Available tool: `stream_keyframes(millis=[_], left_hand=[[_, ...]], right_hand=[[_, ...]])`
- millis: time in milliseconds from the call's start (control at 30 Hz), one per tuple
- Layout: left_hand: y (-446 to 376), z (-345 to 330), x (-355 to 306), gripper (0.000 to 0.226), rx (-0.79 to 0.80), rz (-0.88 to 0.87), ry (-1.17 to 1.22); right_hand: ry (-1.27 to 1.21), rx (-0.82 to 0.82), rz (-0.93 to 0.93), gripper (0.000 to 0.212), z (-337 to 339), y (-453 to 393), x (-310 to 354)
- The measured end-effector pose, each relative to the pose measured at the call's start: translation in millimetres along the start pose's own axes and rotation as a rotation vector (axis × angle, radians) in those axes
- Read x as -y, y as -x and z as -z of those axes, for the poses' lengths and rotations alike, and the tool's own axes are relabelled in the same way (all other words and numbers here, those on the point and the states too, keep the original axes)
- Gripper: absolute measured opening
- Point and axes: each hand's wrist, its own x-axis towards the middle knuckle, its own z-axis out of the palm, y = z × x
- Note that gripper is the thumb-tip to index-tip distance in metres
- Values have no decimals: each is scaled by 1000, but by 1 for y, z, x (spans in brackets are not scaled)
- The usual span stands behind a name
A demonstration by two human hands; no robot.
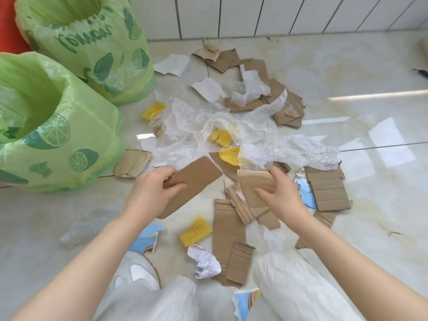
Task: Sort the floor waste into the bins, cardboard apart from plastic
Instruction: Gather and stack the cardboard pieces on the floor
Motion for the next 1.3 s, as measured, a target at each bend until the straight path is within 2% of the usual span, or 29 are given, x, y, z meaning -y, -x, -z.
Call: stream_keyframes(millis=[67, 167, 300, 433, 567, 633, 700, 767, 800, 900, 967, 1200, 1300], left_hand=[[-3, -7, -15, 29, 16, 36, 134], [-1, -24, -35, 21, 119, 145, 333], [11, -56, -47, 8, 269, 434, 642], [27, -87, -41, 15, 386, 701, 754], [40, -104, -36, 21, 364, 847, 762], [41, -112, -37, 21, 334, 807, 676], [43, -119, -39, 34, 355, 655, 400], [48, -126, -46, 50, 375, 530, 141], [51, -129, -50, 53, 370, 504, 92], [53, -136, -58, 52, 315, 461, 89], [49, -137, -59, 54, 309, 444, 105], [40, -132, -58, 43, 327, 530, 280], [40, -128, -55, 41, 335, 563, 380]], right_hand=[[18, -2, -38, 19, 12, 8, -13], [102, 36, -90, 20, 23, 16, -37], [196, 182, -138, 22, 22, 19, -60], [118, 190, -161, 19, 4, 19, -68], [126, 112, -182, 31, -9, 16, -71], [216, 164, -81, 34, -14, 15, -73], [290, 245, -4, 46, -19, 14, -74], [308, 259, -27, 54, -20, 15, -73], [315, 249, -36, 51, -21, 15, -72], [348, 230, -19, 37, -23, 17, -70], [353, 236, -5, 38, -23, 19, -69], [356, 183, -7, 33, -22, 22, -66], [378, 211, -25, 21, -15, 19, -66]])
